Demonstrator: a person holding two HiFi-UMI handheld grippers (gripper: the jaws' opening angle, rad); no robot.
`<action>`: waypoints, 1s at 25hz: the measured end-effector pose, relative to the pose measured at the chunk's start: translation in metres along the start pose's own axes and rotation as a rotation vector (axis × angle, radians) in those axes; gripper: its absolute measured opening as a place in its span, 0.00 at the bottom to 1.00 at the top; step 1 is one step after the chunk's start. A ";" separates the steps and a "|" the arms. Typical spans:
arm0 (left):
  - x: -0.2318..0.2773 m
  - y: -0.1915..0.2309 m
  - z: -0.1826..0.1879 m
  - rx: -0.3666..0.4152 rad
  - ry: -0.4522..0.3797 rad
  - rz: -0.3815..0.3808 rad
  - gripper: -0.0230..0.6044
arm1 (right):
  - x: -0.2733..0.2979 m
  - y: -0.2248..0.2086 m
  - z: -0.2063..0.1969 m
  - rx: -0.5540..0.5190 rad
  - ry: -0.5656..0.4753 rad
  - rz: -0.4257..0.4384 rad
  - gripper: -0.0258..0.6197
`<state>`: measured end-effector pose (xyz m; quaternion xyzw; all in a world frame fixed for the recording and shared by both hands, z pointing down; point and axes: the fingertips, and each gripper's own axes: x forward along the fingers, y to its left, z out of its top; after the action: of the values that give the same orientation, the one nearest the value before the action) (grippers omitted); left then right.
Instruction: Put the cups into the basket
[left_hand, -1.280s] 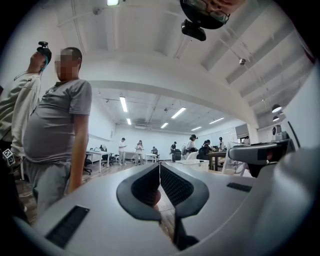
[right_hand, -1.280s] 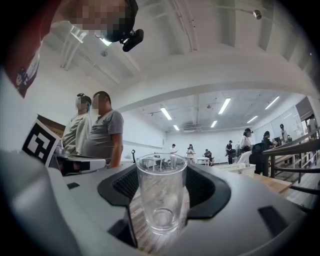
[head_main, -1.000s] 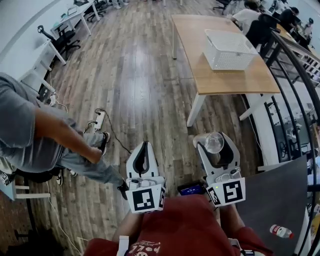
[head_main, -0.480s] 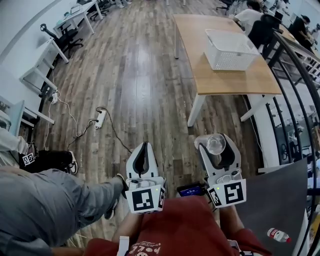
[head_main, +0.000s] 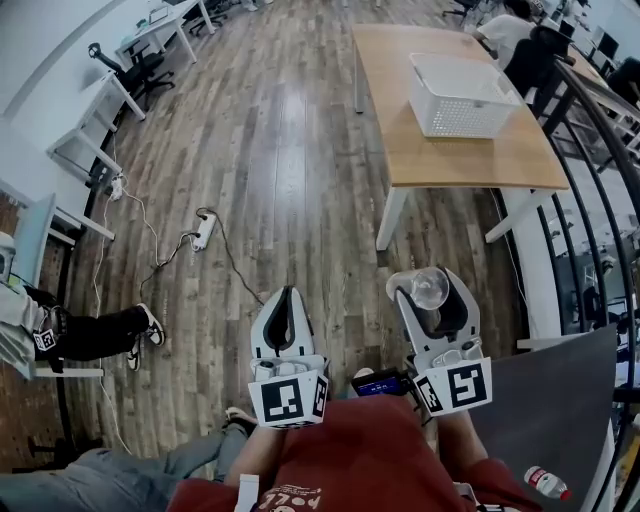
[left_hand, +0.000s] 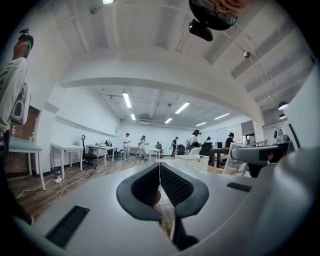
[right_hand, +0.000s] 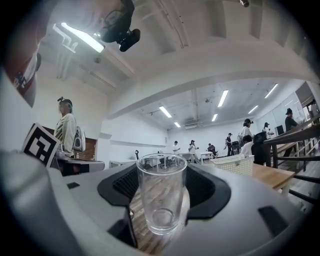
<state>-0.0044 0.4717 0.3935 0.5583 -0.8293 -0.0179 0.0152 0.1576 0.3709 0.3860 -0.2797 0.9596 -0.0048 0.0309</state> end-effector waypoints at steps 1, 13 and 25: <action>0.000 -0.004 -0.001 0.001 0.004 0.002 0.05 | -0.002 -0.003 -0.001 0.003 0.002 0.003 0.48; 0.002 -0.032 -0.021 -0.011 0.053 0.002 0.05 | -0.021 -0.036 -0.022 0.041 0.044 -0.016 0.48; 0.054 -0.038 -0.019 -0.049 0.018 -0.107 0.05 | 0.008 -0.052 -0.014 -0.014 0.039 -0.079 0.48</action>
<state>0.0115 0.4070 0.4107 0.6016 -0.7973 -0.0340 0.0354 0.1784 0.3225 0.4007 -0.3172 0.9483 -0.0049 0.0102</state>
